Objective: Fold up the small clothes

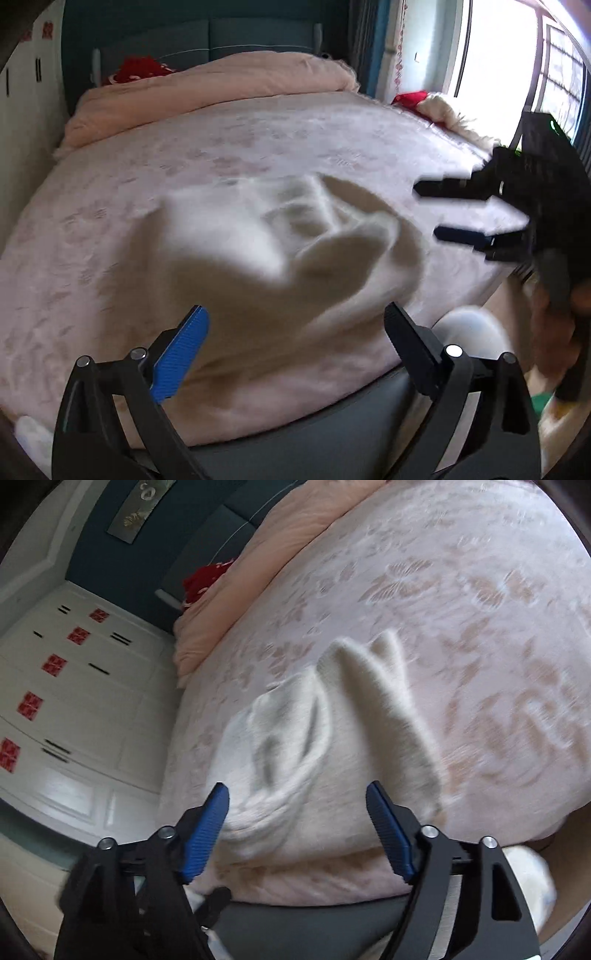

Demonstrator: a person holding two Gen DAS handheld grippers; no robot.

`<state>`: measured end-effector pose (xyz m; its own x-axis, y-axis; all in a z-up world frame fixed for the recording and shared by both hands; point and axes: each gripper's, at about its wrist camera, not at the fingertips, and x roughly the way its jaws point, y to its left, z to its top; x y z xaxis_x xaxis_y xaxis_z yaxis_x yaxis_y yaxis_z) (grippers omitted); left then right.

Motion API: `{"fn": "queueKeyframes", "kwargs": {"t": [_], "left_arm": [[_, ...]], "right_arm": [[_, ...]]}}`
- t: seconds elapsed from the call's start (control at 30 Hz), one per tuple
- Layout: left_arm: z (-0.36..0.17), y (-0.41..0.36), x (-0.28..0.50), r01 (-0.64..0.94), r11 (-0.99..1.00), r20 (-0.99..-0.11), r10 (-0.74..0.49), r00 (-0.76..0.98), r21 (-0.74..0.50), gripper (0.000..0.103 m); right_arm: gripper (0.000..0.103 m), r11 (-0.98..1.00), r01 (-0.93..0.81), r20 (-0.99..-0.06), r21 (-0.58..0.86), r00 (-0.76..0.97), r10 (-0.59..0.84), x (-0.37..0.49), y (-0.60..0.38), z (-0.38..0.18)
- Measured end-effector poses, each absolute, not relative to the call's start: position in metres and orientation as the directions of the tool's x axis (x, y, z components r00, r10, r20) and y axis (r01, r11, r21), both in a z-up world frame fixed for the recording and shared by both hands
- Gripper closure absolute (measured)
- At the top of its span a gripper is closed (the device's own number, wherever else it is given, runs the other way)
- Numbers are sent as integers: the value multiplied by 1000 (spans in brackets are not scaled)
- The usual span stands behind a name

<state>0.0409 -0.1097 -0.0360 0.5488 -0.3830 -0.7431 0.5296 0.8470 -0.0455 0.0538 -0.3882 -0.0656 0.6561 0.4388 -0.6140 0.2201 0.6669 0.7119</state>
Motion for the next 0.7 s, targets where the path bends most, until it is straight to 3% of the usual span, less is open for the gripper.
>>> {"fn": "queueKeyframes", "kwargs": {"t": [0.1,0.27,0.3,0.33,0.4,0.5,0.57,0.63,0.7], "left_arm": [[-50,-85,51,448,894,-793,-292,534,-27,9],[-75,-66,73,373,927,-833,-246,495,-53,10],[-80,-65,77,377,925,-837,-245,490,-51,13],[-84,-65,80,382,922,-841,-252,480,-58,26],[-87,-67,86,399,911,-854,-284,436,-100,45],[-80,-68,88,399,908,-847,-310,432,-129,45],[-80,-72,89,413,901,-849,-315,423,-129,45],[-90,-76,92,408,904,-863,-305,403,-129,45],[-97,-80,94,395,908,-871,-305,385,-143,45]], "right_arm": [[26,635,224,-613,739,615,497,67,-368,-75],[25,699,201,-677,686,530,511,98,-324,-82],[43,723,202,-699,660,519,493,106,-317,-85],[79,743,200,-714,638,513,475,113,-312,-85],[79,764,171,-703,622,551,449,118,-310,-66],[81,763,64,-577,644,695,429,101,-329,-7],[81,791,51,-551,609,745,376,86,-346,12],[81,830,115,-602,546,743,293,79,-367,1],[81,840,262,-731,475,649,211,82,-394,-55]]}}
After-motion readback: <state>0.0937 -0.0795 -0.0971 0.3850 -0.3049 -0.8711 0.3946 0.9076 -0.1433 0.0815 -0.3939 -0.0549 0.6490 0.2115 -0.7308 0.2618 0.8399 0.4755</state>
